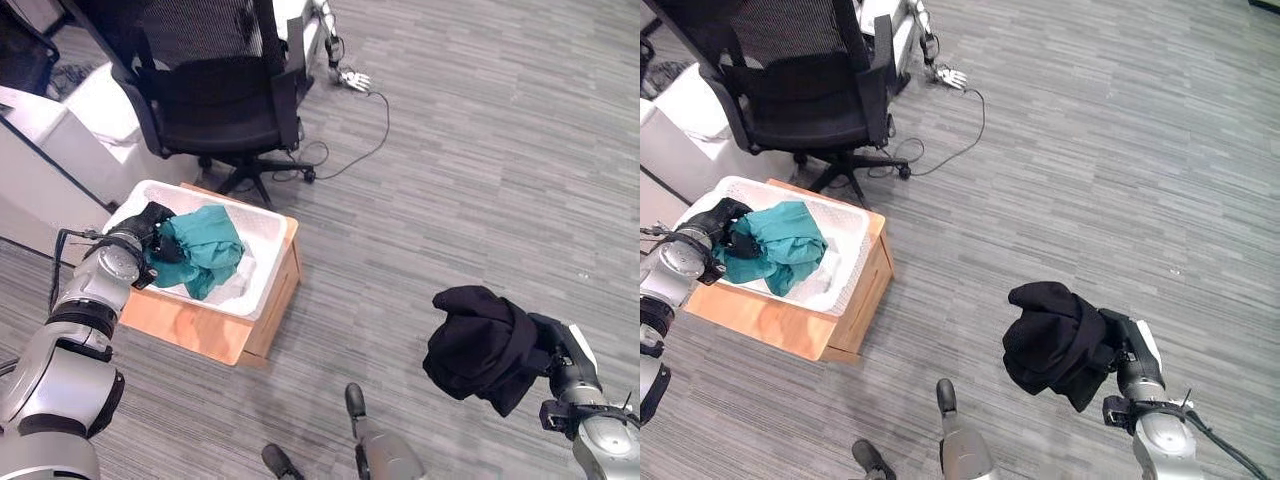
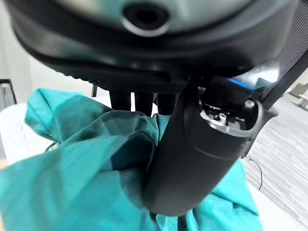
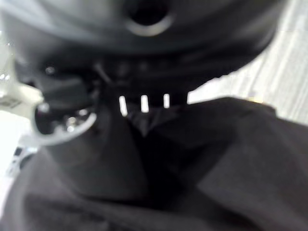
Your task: Pick up bed clothes into laundry basket.
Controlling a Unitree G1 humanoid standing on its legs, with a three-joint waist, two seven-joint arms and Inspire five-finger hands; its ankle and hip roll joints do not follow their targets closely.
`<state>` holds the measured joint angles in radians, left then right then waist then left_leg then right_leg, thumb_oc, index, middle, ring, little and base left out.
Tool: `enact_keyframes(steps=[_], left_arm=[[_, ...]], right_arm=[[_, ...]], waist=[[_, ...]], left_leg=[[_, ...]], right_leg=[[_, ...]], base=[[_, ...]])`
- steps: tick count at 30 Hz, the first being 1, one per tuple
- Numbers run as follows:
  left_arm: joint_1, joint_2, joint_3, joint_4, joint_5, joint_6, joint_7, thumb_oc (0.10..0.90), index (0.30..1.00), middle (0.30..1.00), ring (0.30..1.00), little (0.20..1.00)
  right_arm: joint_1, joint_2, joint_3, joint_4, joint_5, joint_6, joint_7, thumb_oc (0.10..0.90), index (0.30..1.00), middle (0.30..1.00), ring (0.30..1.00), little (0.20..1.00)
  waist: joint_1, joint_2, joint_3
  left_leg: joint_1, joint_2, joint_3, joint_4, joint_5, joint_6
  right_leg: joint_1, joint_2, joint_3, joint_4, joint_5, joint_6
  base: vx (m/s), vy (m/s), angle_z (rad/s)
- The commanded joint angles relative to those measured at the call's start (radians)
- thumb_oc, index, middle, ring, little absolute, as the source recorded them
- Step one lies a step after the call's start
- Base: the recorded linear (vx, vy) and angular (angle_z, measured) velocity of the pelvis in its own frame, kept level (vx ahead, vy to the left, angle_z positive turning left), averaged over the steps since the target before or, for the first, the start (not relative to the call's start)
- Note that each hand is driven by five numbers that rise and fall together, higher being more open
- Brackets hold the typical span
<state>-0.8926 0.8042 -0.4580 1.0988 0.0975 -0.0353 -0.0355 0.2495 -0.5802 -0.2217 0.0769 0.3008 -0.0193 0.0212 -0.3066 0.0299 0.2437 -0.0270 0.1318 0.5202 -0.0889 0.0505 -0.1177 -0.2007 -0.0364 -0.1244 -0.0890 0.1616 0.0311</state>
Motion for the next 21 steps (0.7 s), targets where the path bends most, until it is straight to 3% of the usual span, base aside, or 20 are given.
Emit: enact_keyframes(steps=[1, 12, 13, 21], left_arm=[[-0.130, 0.054, 0.084, 0.005, -0.038, -0.031, 0.095, 0.400, 0.300, 0.300, 0.300, 0.300], [-0.134, 0.047, 0.092, 0.003, -0.070, -0.033, 0.098, 0.400, 0.300, 0.300, 0.300, 0.300], [-0.145, 0.046, 0.096, 0.016, -0.078, -0.029, 0.106, 0.800, 0.900, 0.900, 0.900, 0.900], [-0.182, 0.093, 0.075, -0.059, -0.100, -0.031, 0.107, 0.800, 0.900, 0.900, 0.900, 0.900]], right_arm=[[-0.078, -0.067, -0.092, -0.105, 0.047, -0.109, -0.022, 0.400, 0.300, 0.300, 0.300, 0.300], [-0.085, -0.068, -0.094, -0.120, 0.055, -0.110, -0.023, 0.400, 0.300, 0.300, 0.300, 0.300], [-0.086, -0.071, -0.096, -0.118, 0.052, -0.108, -0.024, 0.400, 0.300, 0.300, 0.300, 0.300], [-0.059, -0.061, -0.110, -0.112, 0.045, -0.105, -0.021, 0.400, 0.300, 0.300, 0.300, 0.300]], waist=[[-0.023, -0.025, -0.034], [-0.037, -0.017, -0.018], [-0.040, -0.013, -0.017], [-0.025, 0.009, -0.021]], left_leg=[[0.035, -0.038, -0.006, 0.002, -0.009, -0.021], [0.024, -0.035, 0.011, 0.002, -0.012, -0.024], [0.023, -0.036, 0.011, 0.002, -0.013, -0.025], [0.035, -0.041, 0.001, 0.002, -0.018, -0.026]], right_leg=[[0.048, 0.001, -0.006, 0.007, -0.054, 0.151], [0.025, 0.005, -0.001, 0.007, -0.052, 0.150], [0.023, 0.005, -0.003, 0.008, -0.053, 0.150], [0.044, -0.001, -0.019, 0.006, -0.063, 0.147]], base=[[0.01, -0.003, -0.10], [0.01, 0.002, -0.06], [0.00, 0.000, 0.00], [0.02, 0.001, 0.00]])
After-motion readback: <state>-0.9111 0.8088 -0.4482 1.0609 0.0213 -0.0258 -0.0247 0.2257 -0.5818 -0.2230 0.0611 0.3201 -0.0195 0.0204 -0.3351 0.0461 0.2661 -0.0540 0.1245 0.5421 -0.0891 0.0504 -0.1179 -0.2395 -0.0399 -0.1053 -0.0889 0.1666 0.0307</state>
